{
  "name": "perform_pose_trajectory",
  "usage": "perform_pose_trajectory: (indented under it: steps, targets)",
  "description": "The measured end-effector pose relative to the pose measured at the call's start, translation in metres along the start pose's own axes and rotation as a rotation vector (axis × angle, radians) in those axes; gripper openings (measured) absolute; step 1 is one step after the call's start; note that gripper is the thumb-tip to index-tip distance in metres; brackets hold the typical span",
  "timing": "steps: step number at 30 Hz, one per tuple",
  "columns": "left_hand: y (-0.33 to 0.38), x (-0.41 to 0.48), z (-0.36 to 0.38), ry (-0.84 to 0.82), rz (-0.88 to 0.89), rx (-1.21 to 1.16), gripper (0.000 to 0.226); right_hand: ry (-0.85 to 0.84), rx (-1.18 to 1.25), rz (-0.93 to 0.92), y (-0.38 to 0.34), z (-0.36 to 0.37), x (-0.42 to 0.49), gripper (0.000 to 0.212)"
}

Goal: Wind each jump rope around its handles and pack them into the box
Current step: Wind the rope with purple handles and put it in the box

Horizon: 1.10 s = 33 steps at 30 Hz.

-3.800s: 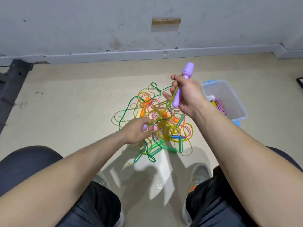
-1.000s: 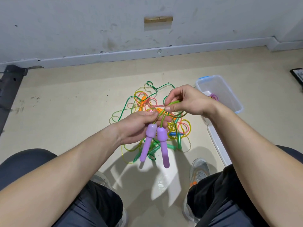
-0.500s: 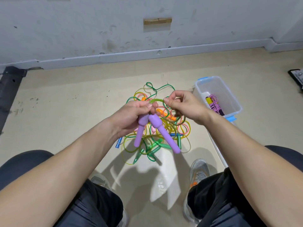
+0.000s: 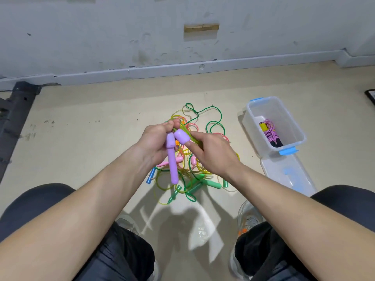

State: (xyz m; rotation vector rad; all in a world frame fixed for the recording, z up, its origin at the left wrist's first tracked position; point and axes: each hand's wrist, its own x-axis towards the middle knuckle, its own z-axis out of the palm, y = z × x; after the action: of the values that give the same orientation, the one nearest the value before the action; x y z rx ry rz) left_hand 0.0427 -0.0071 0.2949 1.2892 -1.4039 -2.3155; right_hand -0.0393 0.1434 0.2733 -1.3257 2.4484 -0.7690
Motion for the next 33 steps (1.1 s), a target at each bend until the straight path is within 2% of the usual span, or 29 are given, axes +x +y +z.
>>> perform_pose_trajectory:
  steps: [7, 12, 18, 20, 22, 26, 30, 33]
  targets:
    - [-0.003, 0.0, 0.006, -0.054, 0.037, -0.083, 0.027, -0.02, -0.022, 0.104, -0.004, 0.009, 0.005, 0.034]
    - [-0.001, 0.001, 0.006, -0.031, 0.075, -0.079, 0.03, 0.016, 0.107, 0.177, -0.003, 0.017, 0.008, 0.042]
    - [-0.003, 0.002, 0.008, 0.01, 0.12, -0.082, 0.03, 0.015, 0.005, 0.131, -0.007, 0.012, 0.004, 0.035]
    - [-0.005, 0.003, 0.008, -0.004, 0.151, -0.077, 0.029, -0.002, 0.018, 0.176, -0.01, 0.011, 0.003, 0.032]
    - [-0.005, 0.004, 0.009, -0.031, 0.178, -0.074, 0.028, -0.017, 0.022, 0.238, -0.013, 0.01, 0.003, 0.039]
    - [-0.008, 0.003, 0.014, -0.134, 0.194, -0.034, 0.006, -0.015, -0.037, 0.293, -0.021, 0.005, 0.002, 0.043]
    - [-0.016, 0.007, 0.013, -0.141, 0.215, 0.12, 0.031, -0.059, -0.064, 0.332, -0.025, 0.006, 0.002, 0.043]
    - [-0.019, 0.009, 0.01, -0.063, 0.257, 0.229, 0.032, -0.1, 0.173, 0.346, -0.028, 0.0, 0.005, 0.036]
